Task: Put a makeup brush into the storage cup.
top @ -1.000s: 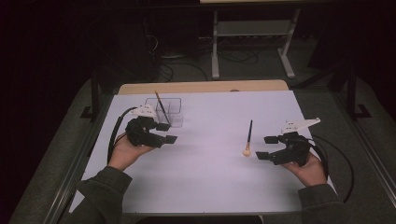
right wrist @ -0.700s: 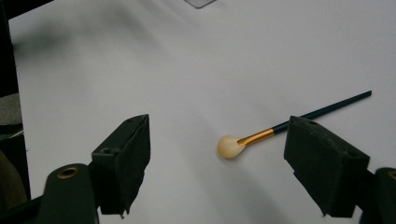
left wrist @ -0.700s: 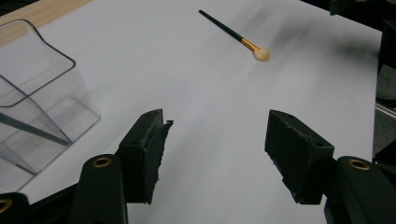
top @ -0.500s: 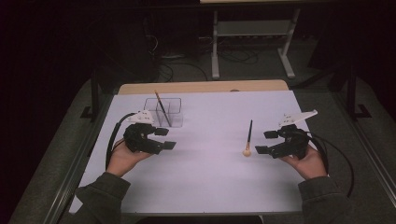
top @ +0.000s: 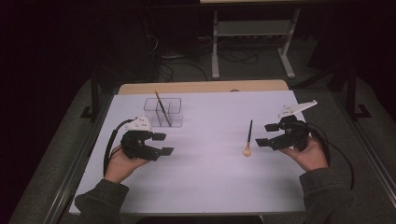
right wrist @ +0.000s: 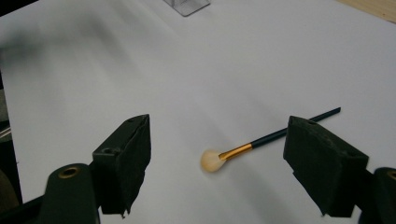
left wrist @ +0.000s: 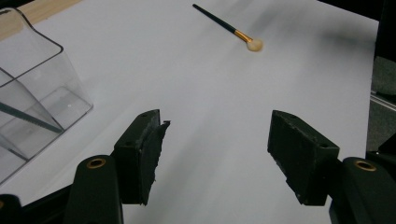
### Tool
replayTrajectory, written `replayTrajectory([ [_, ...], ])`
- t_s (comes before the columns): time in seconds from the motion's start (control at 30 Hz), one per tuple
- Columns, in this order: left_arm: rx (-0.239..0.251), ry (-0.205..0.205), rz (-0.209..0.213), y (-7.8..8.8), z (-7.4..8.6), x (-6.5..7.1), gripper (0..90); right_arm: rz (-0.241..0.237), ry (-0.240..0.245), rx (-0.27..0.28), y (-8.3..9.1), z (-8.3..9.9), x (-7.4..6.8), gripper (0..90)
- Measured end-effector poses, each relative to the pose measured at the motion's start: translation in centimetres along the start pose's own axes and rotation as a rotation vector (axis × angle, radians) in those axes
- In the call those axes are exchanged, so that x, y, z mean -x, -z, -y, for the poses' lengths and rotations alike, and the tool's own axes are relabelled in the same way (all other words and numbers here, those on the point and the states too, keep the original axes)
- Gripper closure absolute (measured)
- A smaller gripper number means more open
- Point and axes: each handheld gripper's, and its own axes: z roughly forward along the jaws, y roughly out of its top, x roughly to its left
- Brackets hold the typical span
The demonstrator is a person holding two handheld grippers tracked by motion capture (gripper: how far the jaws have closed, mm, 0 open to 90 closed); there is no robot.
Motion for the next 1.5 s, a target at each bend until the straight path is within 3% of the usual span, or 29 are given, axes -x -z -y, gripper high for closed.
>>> replayTrajectory([
  [0.07,-0.005,-0.017,-0.007,0.0,0.2,0.0,34.4,0.003,0.006,0.001,0.0,-0.3,0.2,22.3],
  [0.27,0.001,-0.003,0.002,0.2,0.7,0.3,33.0,0.012,0.009,-0.012,0.1,-0.9,0.5,22.5],
  [0.63,0.022,-0.013,-0.013,0.6,1.9,0.6,31.7,0.037,0.021,-0.042,0.4,-1.9,0.9,22.7],
  [1.03,0.019,-0.009,-0.026,0.4,2.8,1.3,30.9,0.05,-0.036,-0.072,-0.4,-2.2,1.5,23.6],
  [1.5,0.025,-0.017,-0.034,0.9,2.7,1.5,29.9,0.066,-0.034,-0.088,-1.0,-3.4,1.9,24.8],
])
